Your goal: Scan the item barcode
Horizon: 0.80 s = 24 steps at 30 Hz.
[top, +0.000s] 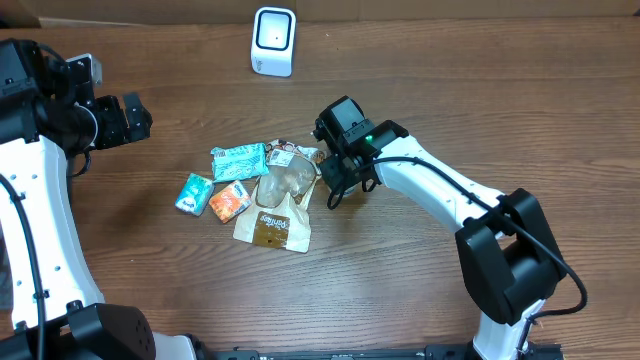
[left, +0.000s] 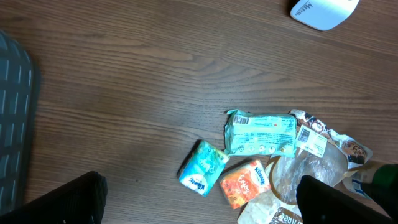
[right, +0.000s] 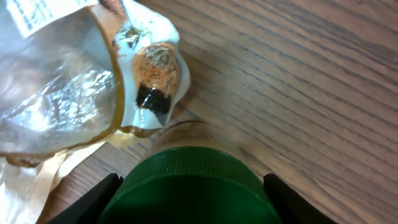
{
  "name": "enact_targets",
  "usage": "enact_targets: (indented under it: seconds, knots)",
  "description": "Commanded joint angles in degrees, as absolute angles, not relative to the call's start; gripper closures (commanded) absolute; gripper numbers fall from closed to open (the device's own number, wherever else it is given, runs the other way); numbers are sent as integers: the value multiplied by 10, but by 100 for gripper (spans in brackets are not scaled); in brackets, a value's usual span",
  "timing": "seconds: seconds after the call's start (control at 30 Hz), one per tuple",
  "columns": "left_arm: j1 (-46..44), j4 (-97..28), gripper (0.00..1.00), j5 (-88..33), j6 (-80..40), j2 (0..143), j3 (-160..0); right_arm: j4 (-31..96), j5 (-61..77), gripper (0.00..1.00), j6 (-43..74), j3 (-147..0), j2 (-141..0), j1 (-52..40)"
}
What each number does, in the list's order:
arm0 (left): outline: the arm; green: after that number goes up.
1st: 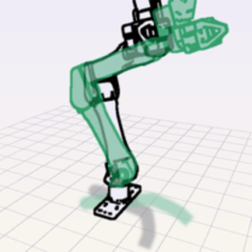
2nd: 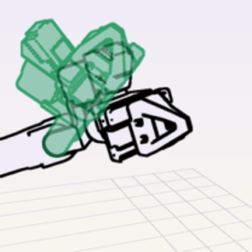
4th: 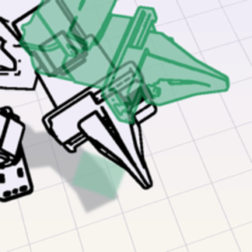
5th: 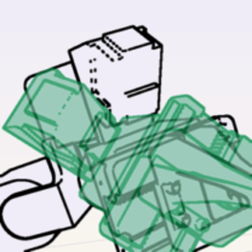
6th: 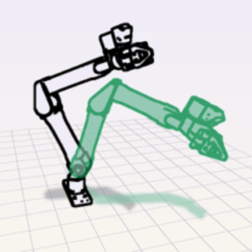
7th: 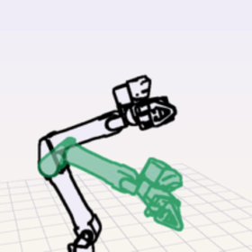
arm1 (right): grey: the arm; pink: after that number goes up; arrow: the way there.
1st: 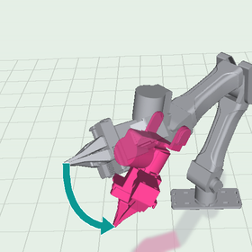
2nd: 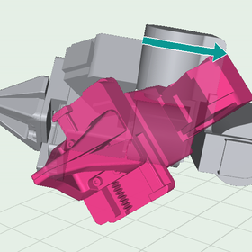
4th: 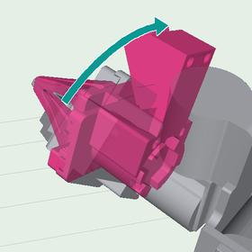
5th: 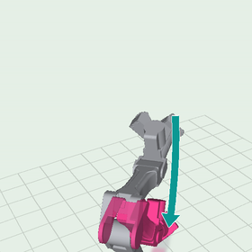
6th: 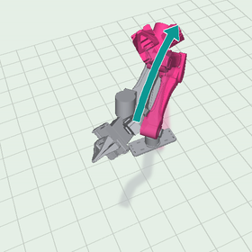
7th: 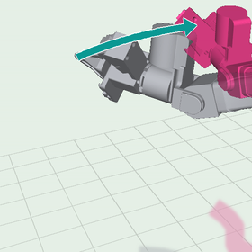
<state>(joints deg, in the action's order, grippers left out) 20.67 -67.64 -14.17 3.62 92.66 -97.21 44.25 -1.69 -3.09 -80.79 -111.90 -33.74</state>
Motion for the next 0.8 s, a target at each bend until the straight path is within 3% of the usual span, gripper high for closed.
enact_targets:
  seconds: [0.0, 0.2, 0.57, 0.77]
  knots:
    - [206, -675, 0, -144, 52, 922, -971, 461, -25, 51, -32, -809, -1118, -334]
    - [206, -675, 0, -144, 52, 922, -971, 509, -21, 66, -30, -847, -1117, -334]
    - [206, -675, 0, -144, 52, 922, -971, 596, 156, 67, -36, -962, -1065, -316]
    - [206, -675, 0, -144, 52, 922, -971, 627, 373, 69, -105, -989, -1014, -273]
